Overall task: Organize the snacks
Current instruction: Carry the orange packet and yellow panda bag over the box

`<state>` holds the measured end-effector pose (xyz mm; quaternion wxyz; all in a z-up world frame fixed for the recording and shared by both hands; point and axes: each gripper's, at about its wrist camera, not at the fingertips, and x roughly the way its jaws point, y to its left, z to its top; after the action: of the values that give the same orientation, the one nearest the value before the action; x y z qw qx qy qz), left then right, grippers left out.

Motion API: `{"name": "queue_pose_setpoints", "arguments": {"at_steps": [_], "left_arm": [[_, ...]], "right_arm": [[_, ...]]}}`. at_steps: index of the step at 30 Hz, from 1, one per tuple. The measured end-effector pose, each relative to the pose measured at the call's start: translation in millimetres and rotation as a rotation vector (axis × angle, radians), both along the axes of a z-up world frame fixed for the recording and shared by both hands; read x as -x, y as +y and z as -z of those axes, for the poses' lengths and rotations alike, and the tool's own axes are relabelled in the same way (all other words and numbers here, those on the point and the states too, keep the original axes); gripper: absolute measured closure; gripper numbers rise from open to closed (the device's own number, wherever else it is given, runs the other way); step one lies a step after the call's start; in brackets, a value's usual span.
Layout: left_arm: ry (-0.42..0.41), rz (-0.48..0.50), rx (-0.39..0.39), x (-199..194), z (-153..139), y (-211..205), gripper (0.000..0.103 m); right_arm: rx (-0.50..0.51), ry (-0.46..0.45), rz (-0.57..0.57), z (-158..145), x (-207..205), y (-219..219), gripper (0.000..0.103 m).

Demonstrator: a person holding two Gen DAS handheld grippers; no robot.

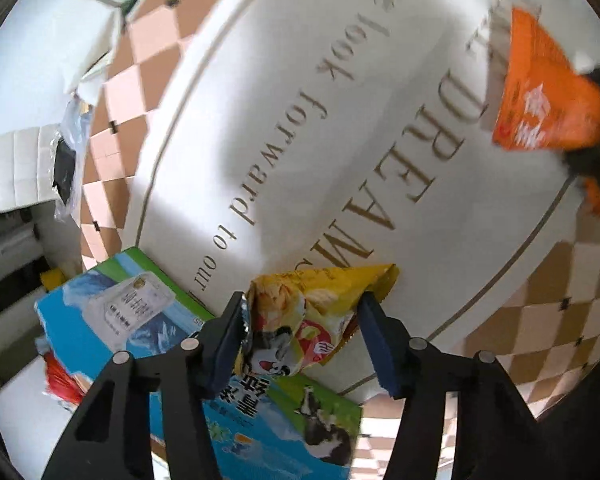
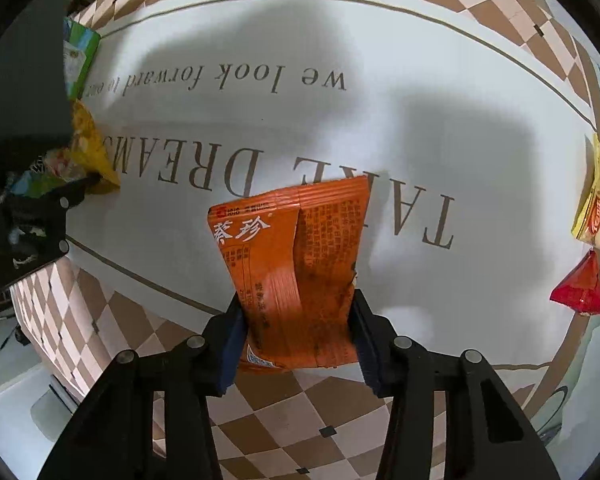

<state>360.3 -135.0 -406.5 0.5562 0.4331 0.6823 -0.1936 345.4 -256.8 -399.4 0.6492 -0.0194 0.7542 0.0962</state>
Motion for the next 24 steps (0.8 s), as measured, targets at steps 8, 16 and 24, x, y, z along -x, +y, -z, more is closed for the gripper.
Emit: {"name": "queue_pose_setpoints", "arguments": {"at_steps": [8, 16, 24], "left_arm": [[-0.054, -0.113, 0.13, -11.3, -64.1, 1.2, 0.05], [-0.168, -0.197, 0.193, -24.6, -158.0, 56.1, 0.05], [-0.313, -0.515, 0.298, -43.2, -219.8, 194.6, 0.05]], "right_arm": [[-0.053, -0.036, 0.026, -28.5, 3.6, 0.8, 0.054], [-0.136, -0.129, 0.002, -97.5, -1.0, 15.0, 0.054], [-0.245, -0.271, -0.071, -196.5, -14.2, 113.1, 0.054]]}}
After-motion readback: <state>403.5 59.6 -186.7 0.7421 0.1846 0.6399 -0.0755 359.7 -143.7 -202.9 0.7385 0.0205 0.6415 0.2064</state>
